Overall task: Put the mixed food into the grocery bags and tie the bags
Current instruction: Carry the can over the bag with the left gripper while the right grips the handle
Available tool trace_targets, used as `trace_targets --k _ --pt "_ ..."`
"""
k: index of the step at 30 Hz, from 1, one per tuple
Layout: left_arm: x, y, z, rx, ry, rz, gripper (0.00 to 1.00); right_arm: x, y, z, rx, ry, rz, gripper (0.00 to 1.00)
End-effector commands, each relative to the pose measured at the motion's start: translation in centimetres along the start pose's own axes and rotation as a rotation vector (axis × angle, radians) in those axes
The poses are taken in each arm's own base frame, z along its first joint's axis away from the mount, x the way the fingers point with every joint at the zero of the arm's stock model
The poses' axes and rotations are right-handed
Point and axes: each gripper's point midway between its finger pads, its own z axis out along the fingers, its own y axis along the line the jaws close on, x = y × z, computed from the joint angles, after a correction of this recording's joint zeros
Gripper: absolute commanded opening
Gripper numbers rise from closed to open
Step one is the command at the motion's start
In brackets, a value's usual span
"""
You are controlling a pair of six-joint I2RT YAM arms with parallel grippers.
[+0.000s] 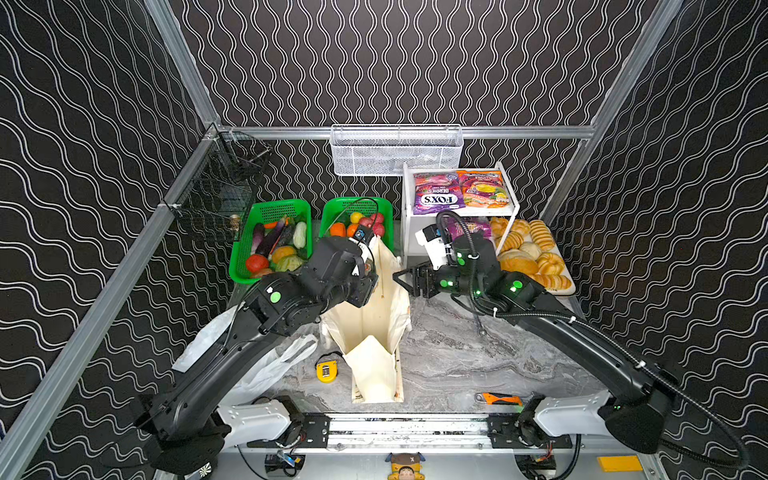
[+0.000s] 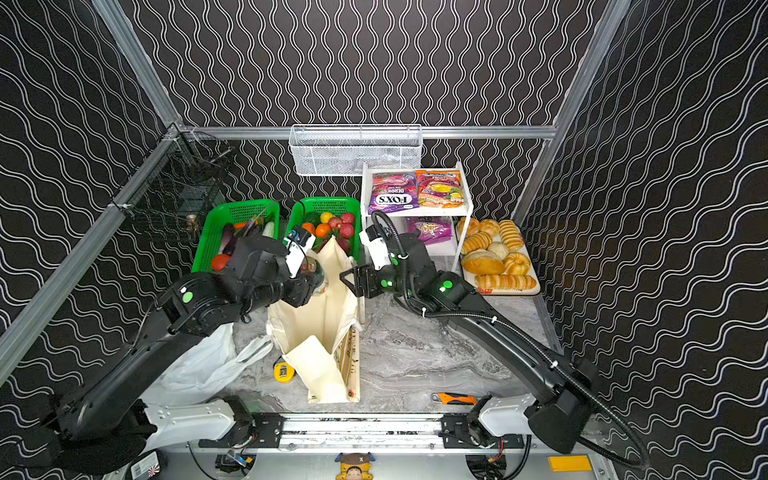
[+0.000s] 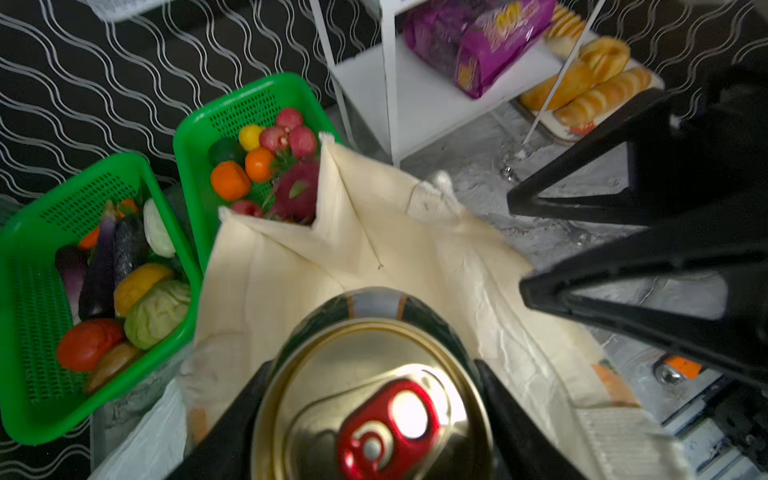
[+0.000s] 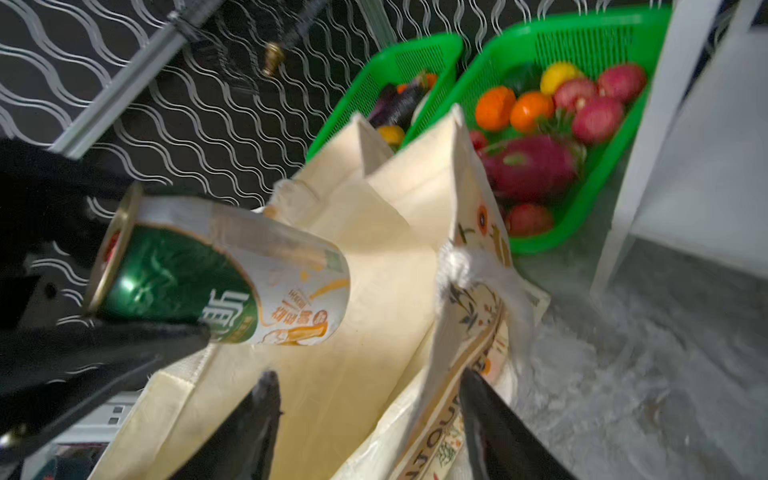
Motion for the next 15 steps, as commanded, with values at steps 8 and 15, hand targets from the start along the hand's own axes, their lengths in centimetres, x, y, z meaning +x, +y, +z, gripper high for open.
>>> trace_targets --k 8,15 --pt "1.3 -0.9 4.9 0.001 -0.044 -0.106 0.32 2.3 -1.3 3.2 0.061 0.122 0.189 0.28" --pt "2.4 -1.0 8.1 -0.026 -0.12 -0.172 0.29 1.8 -1.2 3.0 0.034 0.05 0.217 0.18"
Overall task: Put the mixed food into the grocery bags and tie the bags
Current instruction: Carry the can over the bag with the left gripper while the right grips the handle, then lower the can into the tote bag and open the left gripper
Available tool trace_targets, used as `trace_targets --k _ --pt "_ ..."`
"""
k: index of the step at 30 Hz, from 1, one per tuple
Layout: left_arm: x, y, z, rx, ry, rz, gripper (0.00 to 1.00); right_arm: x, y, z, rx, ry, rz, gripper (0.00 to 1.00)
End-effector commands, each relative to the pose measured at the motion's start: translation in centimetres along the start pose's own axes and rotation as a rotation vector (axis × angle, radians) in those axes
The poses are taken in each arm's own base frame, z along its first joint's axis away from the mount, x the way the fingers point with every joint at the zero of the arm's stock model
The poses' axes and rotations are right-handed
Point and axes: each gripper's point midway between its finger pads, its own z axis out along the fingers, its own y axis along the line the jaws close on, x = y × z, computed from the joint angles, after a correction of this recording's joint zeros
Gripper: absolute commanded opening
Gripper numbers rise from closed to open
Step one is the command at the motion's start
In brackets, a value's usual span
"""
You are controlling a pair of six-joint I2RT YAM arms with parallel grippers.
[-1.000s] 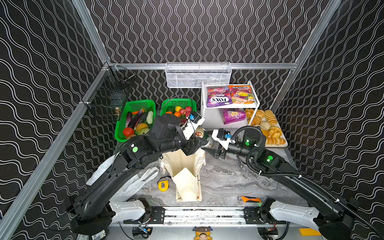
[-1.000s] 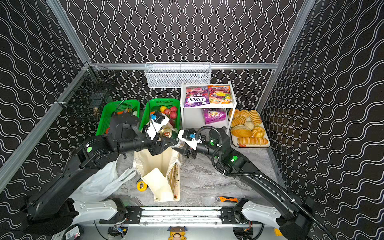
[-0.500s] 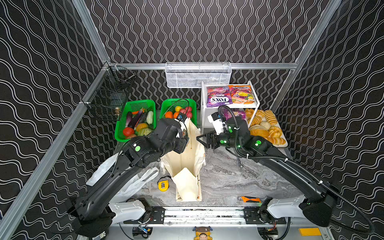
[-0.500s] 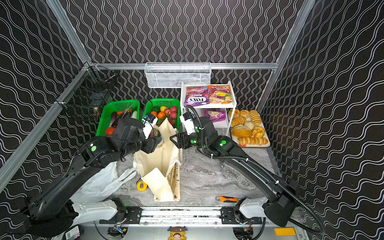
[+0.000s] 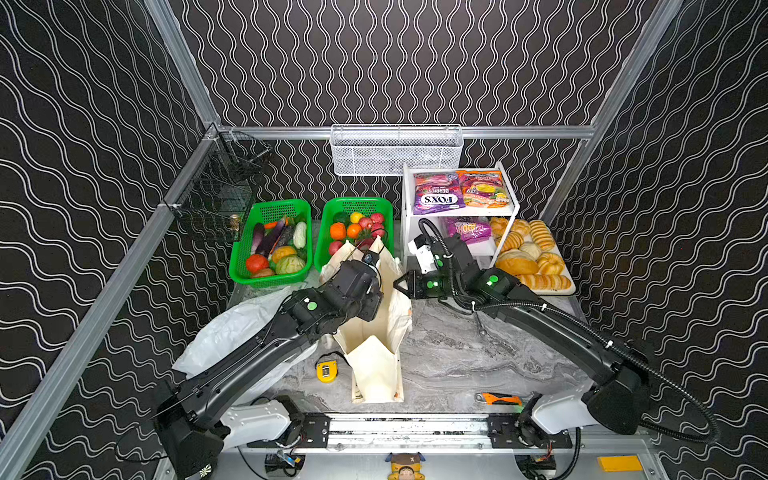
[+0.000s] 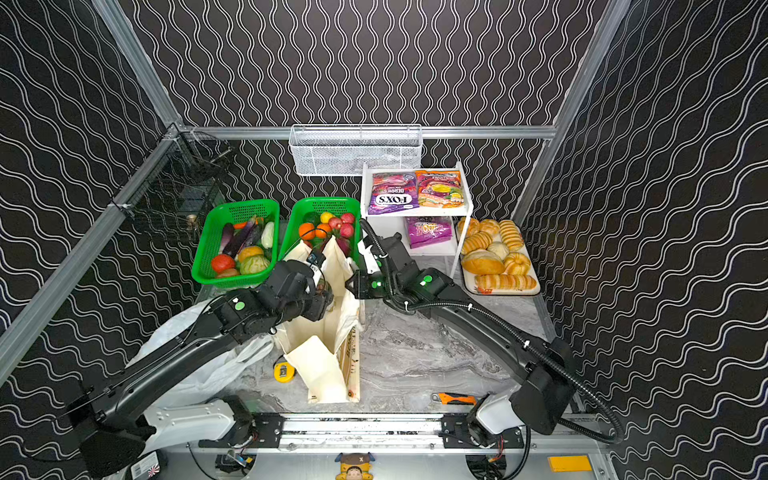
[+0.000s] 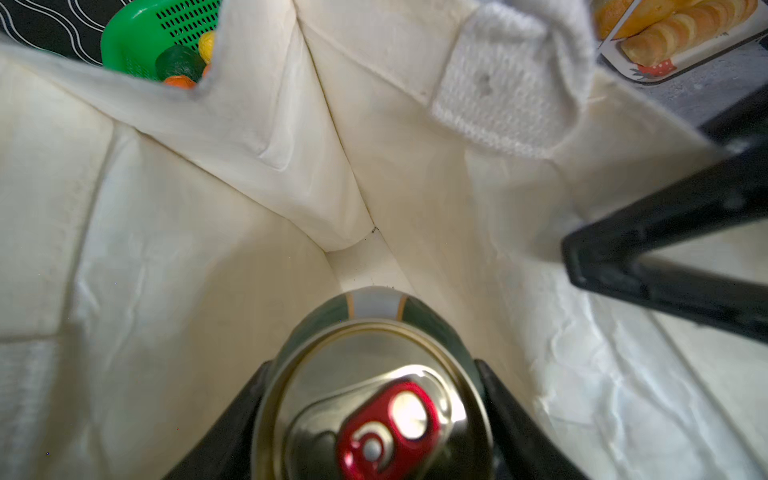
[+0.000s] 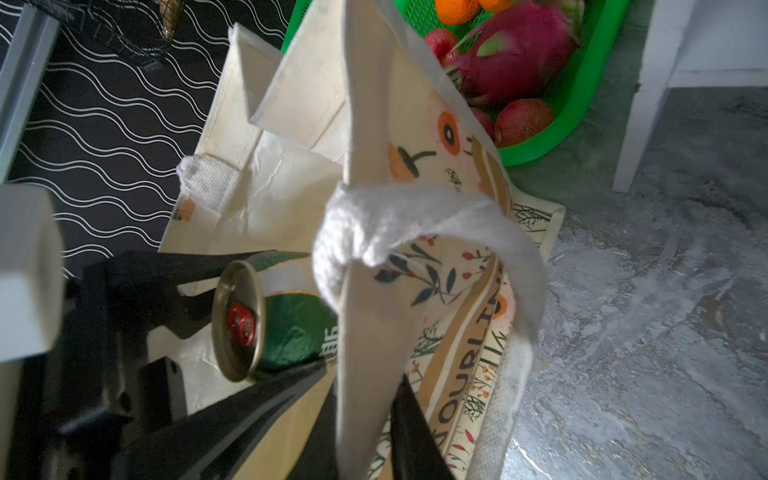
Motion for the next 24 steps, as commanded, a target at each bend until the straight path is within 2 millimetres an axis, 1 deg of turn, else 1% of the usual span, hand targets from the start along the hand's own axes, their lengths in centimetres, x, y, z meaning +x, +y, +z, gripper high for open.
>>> trace_targets --k 1,4,6,9,11,13,15,18,21,24 --pt "-3.9 -0.2 0.4 0.001 -0.189 -0.108 0.28 -1.0 0.7 -0.2 -0.035 -0.06 0.021 0.18" --pt "-3.3 -0.6 1.8 -0.001 -0.162 -0.101 0.27 -1.0 0.5 -0.2 -0.032 -0.07 0.024 0.18" --pt "-2.6 -0.4 2.6 -0.026 -0.13 -0.1 0.24 -1.1 0.5 -0.2 -0.032 -0.075 0.025 0.18" --pt "-1.8 -1.0 3.4 -0.001 -0.101 -0.064 0.22 -1.2 0.5 -0.1 -0.033 -0.081 0.023 0.18" --pt "-0.9 -1.5 3.8 0.025 -0.073 -0.042 0.22 -1.3 0.5 0.0 -0.033 -0.084 0.02 0.18" --pt "0.3 -1.7 4.6 0.025 -0.035 -0.034 0.22 -1.3 0.5 0.0 -0.033 -0.085 0.017 0.18" --pt "1.2 -1.4 5.5 0.008 0.014 -0.035 0.22 -1.4 0.7 -0.1 -0.04 -0.088 0.01 0.18" --pt "2.0 -0.9 6.8 -0.01 0.085 -0.067 0.22 -1.4 0.7 -0.1 -0.044 -0.091 0.01 0.18" --pt "2.4 -0.6 8.0 -0.012 0.131 -0.112 0.23 -1.4 0.5 -0.1 -0.033 -0.097 0.015 0.18" --pt "2.6 -0.2 9.1 -0.028 0.14 -0.14 0.23 -1.4 0.4 -0.1 -0.032 -0.098 0.022 0.18"
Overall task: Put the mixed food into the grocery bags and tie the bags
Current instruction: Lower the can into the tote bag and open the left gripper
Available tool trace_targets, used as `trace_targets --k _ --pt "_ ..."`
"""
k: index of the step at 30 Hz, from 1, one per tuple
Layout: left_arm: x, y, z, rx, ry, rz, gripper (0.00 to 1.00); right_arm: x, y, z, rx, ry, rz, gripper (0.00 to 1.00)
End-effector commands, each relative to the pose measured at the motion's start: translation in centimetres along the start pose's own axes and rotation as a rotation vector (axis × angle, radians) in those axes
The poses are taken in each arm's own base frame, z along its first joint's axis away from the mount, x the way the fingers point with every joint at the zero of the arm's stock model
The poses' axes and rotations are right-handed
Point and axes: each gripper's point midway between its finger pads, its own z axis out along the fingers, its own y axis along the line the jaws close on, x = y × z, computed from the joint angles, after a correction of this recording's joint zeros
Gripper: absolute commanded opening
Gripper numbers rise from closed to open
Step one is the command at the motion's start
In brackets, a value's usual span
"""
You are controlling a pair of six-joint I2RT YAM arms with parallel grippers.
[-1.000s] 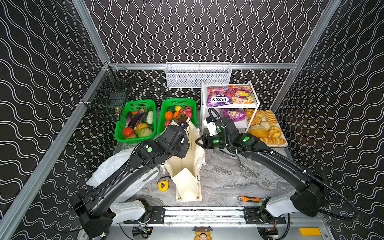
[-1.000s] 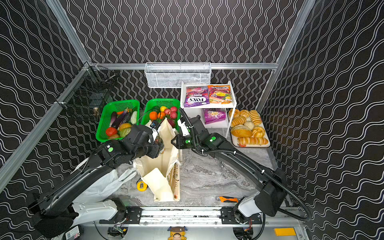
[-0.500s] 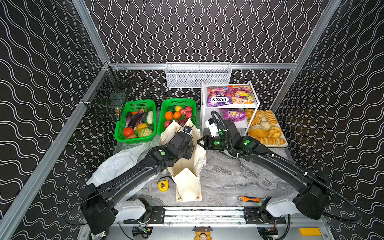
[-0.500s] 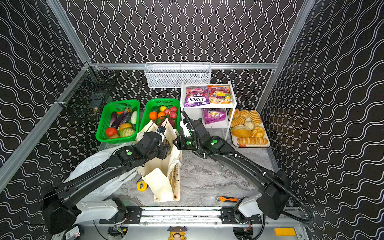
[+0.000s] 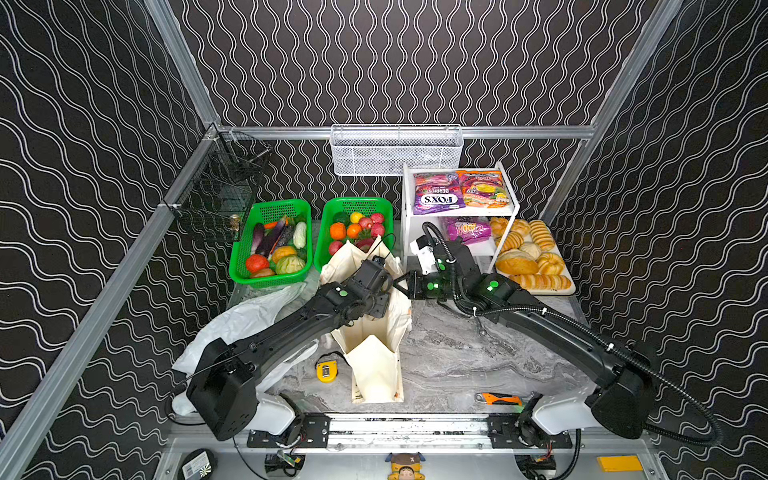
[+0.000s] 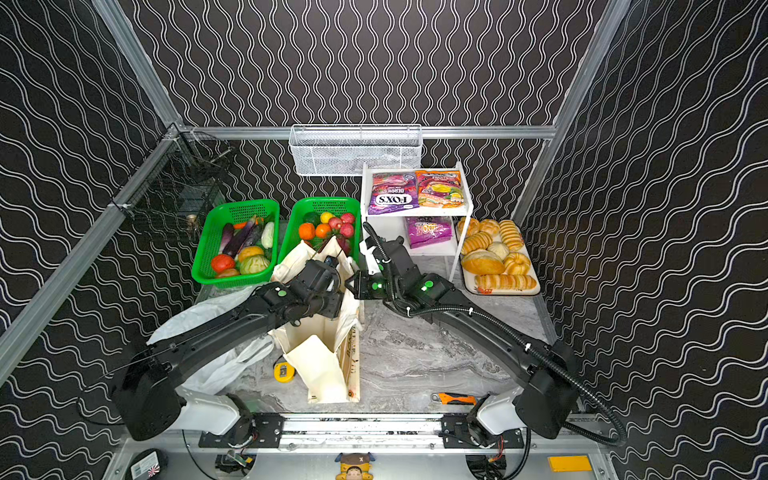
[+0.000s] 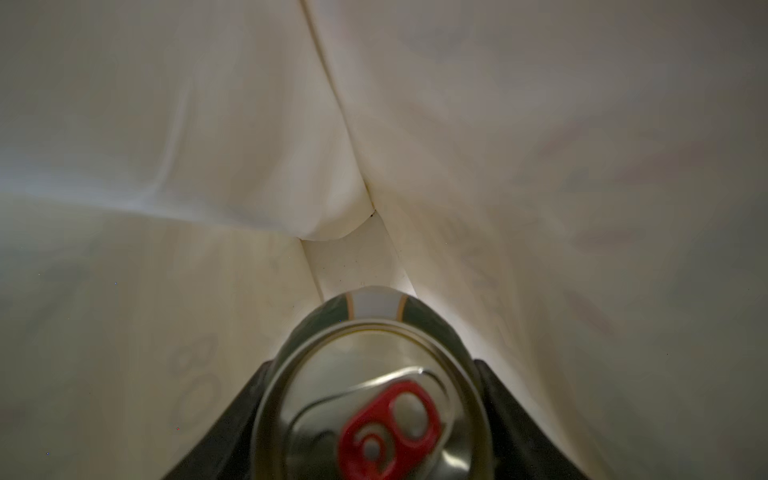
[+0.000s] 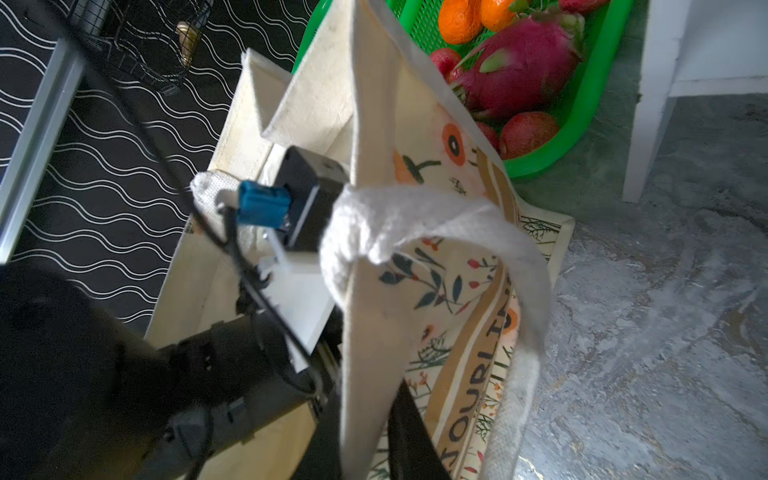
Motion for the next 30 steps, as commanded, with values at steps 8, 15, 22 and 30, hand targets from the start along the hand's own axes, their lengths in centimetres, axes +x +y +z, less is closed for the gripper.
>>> trace_targets --k 8,15,22,30 --pt "-3.0 0.7 1.8 -0.038 -0.202 -0.071 0.24 -0.9 0.3 -0.5 -0.016 -0.06 0.011 0.18" --pt "-3.3 1.2 3.9 -0.1 -0.235 -0.038 0.26 -0.7 0.1 -0.3 -0.015 -0.056 0.016 0.18" --pt "-0.6 0.9 6.6 -0.1 -0.161 -0.026 0.29 -0.5 -0.1 -0.2 -0.01 -0.056 0.021 0.18" --pt "3.1 1.1 8.6 -0.103 -0.07 -0.016 0.35 -0.6 -0.4 -0.1 0.005 -0.06 0.021 0.18"
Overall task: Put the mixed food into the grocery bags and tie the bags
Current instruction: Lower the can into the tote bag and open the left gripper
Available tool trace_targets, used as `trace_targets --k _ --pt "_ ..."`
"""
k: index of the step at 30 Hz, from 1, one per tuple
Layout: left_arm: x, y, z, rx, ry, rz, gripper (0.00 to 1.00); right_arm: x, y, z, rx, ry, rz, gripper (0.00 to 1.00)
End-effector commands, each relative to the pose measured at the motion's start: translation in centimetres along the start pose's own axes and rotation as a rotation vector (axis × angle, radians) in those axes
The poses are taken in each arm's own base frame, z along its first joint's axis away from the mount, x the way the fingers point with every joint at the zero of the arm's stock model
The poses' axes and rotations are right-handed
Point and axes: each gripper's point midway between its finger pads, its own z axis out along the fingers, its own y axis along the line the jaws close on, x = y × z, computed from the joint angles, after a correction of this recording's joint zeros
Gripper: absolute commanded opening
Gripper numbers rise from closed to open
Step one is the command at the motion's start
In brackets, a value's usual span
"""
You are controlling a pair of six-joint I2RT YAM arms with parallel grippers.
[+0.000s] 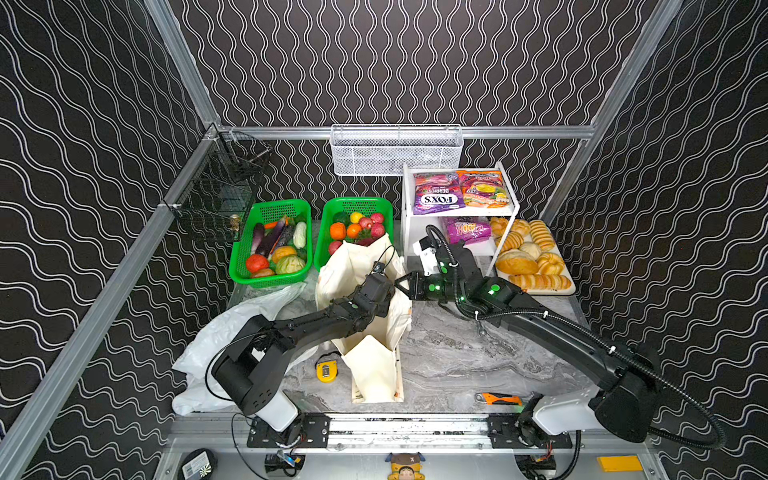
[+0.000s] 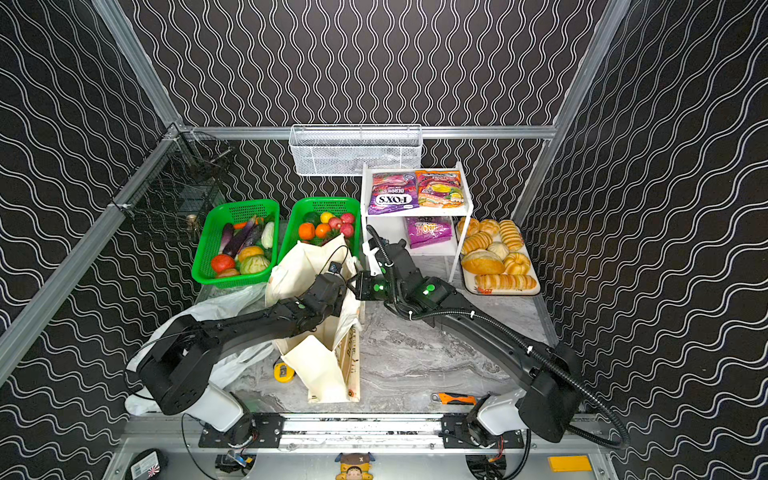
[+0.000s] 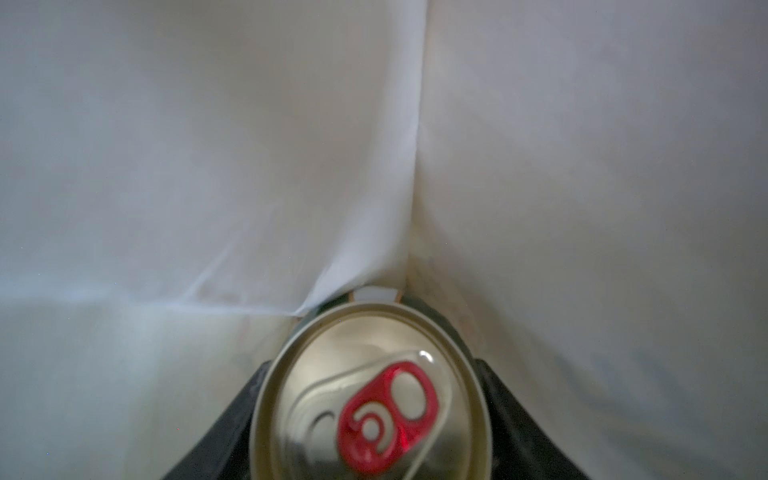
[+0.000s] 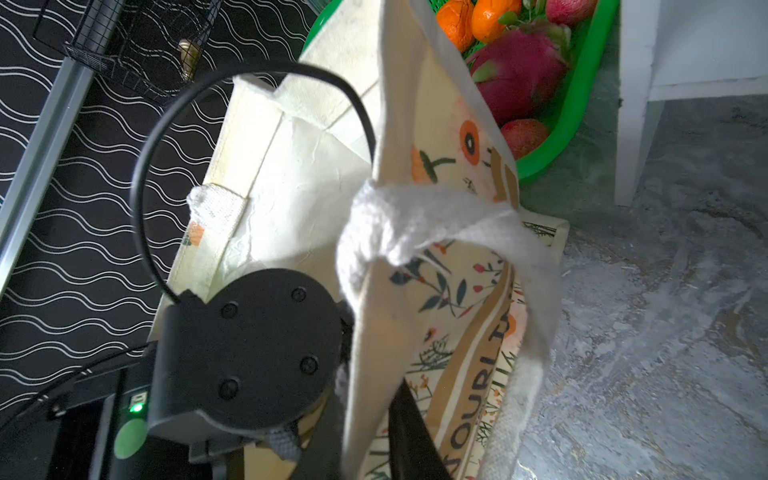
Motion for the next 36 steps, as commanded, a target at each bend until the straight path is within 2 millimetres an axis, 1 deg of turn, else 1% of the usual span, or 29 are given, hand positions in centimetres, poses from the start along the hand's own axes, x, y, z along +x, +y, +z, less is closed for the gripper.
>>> trace_targets --k 1,4,8,10,16,22,28,33,36 --pt "2.9 0.2 0.5 -0.002 0.099 0.037 0.38 -0.6 0.0 0.0 0.005 -0.031 0.007 0.19" --pt "2.7 0.2 0.2 0.005 0.106 0.049 0.5 -0.9 0.1 -0.2 0.005 -0.049 0.006 0.21" --pt "1.7 -0.1 -0.5 0.024 0.098 0.056 0.6 -0.9 -0.2 -0.2 0.012 -0.057 0.003 0.23" --pt "1.2 -0.2 -0.8 0.032 0.092 0.058 0.65 -0.8 -0.4 -0.1 0.02 -0.051 0.006 0.24" --pt "0.2 -0.2 -1.6 0.031 0.094 0.05 0.75 -0.5 -0.6 0.2 0.025 -0.037 0.011 0.28" --pt "-0.7 -0.4 -2.5 0.053 0.098 0.059 0.81 -0.5 -0.7 0.2 0.033 -0.035 0.013 0.3" --pt "-1.8 0.0 -4.0 0.053 0.068 0.055 0.88 -0.5 -0.7 0.2 0.034 -0.034 0.014 0.33" --pt "-2.7 0.0 -5.2 0.077 0.048 0.055 0.91 -0.6 -0.6 -0.1 0.028 -0.042 0.016 0.37" --pt "-3.4 -0.1 -6.1 0.095 0.032 0.052 0.92 -0.7 -0.4 -0.3 0.016 -0.044 0.015 0.42"
